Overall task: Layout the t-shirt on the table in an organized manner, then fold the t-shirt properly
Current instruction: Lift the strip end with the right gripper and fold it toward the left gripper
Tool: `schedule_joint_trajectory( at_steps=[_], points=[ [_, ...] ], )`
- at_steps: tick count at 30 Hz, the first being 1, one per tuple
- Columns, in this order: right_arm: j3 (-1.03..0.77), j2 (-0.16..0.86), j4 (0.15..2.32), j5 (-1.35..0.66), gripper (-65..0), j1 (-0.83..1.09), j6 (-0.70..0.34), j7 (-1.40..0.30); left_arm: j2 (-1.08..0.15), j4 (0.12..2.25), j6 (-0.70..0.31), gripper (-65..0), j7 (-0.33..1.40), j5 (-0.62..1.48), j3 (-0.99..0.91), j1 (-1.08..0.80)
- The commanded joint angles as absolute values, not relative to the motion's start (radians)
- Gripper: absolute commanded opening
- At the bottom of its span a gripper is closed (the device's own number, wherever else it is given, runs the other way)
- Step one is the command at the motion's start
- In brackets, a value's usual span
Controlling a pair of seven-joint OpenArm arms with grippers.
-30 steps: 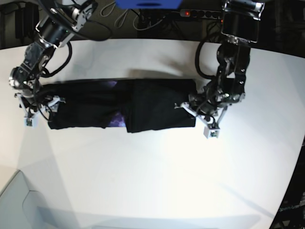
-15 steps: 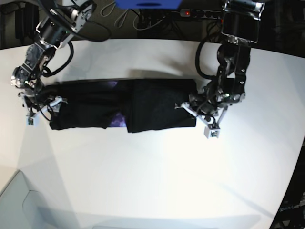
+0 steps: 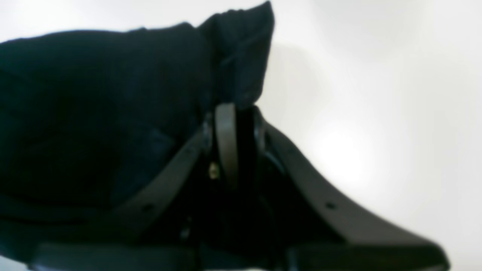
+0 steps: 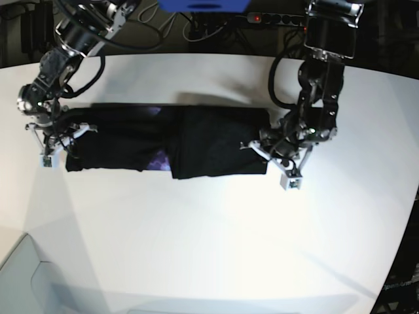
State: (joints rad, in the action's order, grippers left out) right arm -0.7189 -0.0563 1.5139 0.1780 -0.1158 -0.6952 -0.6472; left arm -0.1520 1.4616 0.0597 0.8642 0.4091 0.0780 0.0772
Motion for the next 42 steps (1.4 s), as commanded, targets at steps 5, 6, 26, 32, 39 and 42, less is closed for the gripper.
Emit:
schedule_joint_trajectory(
  at_steps=[5, 6, 26, 32, 39, 42],
  points=[
    [-0.619, -0.071, 1.716, 0.153, -65.0, -0.088, -0.698, -0.611, -0.151, 1.483, 0.059, -56.6, 0.852, 0.414, 0.073, 0.093],
    [-0.584, -0.076, 1.755, 0.153, -65.0, -0.071, -0.698, -0.611, -0.15, 1.483, 0.059, -56.6, 0.852, 0.414, 0.073, 0.093],
    [0.042, -0.157, 1.936, 0.154, -65.0, 0.038, -0.532, -0.613, -0.145, 1.483, 0.059, -56.7, 0.852, 0.414, 0.076, 0.093],
    [0.119, -0.157, 1.791, 0.156, -65.0, -0.035, -0.503, -0.604, -0.143, 1.483, 0.059, -56.7, 0.852, 0.414, 0.076, 0.097],
    [0.134, -0.157, 1.544, 0.156, -65.0, -0.091, -0.503, -0.529, -0.143, 1.483, 0.059, -56.7, 0.852, 0.414, 0.073, 0.099],
    [0.171, -0.157, 1.495, 0.156, -65.0, -0.094, -0.503, -0.512, -0.143, 1.483, 0.059, -56.7, 0.852, 0.414, 0.071, 0.099]
  ],
)
